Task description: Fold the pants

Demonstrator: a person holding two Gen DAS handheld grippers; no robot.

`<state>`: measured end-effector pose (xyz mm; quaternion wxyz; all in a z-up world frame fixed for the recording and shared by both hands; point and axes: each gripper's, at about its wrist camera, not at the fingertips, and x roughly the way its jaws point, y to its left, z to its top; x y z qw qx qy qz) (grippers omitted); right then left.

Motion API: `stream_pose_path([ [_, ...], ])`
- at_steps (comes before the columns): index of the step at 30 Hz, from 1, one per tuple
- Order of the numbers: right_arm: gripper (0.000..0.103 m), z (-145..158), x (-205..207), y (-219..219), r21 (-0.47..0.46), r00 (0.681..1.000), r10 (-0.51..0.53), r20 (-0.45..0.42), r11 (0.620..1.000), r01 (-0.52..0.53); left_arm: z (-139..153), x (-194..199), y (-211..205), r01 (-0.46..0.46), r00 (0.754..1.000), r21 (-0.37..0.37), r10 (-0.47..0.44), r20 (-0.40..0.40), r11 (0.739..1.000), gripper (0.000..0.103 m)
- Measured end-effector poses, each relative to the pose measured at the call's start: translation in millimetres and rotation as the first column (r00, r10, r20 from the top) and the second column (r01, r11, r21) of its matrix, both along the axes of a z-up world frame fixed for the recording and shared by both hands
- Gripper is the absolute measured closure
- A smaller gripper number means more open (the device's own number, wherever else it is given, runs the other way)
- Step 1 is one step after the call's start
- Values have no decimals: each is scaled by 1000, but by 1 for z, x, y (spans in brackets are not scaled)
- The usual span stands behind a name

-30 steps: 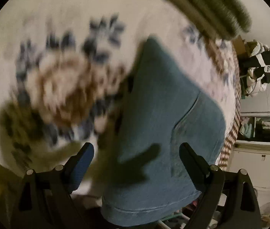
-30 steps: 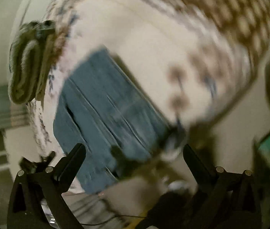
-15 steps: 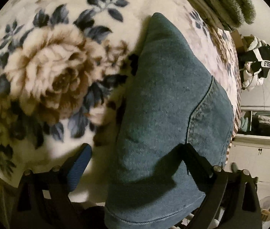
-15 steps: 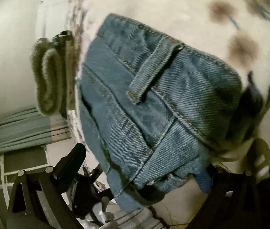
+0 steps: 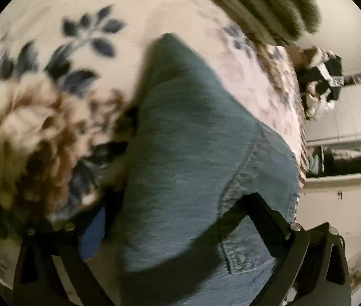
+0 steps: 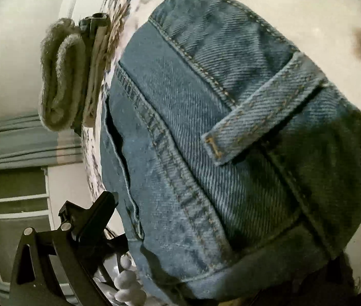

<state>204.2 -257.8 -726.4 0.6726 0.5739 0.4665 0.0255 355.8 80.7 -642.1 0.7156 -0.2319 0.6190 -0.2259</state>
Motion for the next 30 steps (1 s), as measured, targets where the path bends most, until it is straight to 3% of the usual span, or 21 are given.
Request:
stream_pose_path([
  [1,16,3,0,1,-19,1000,3,-6,1000,-3,4,-1,0,9,1000,-7,-8,14,1000,33],
  [2,32,5,-2,1,-43,1000,3,-17,999,-4,7,-2,1,11,1000,4,-11,20,1000,37],
  [4,42,9,-10,1,-60,1000,-6,-10,998,5,11,-4,5,5,1000,-25,-5,24,1000,56],
  [7,48,20,-17,-1,-70,1000,-19,5,997,20,27,-9,9,10,999,-48,-8,41,999,70],
  [11,51,41,-14,2,-84,999,-18,27,996,20,51,-10,7,4,999,-49,-1,52,999,71],
  [18,52,102,-9,3,-107,997,32,68,994,-24,123,-11,2,0,997,-28,2,72,1000,73],
  [25,53,199,8,2,-150,985,82,153,987,-59,225,15,-10,19,986,-18,-15,167,1000,73],
  [30,52,276,59,-2,-185,970,84,229,982,-41,290,78,-17,12,971,-46,0,240,999,73],
])
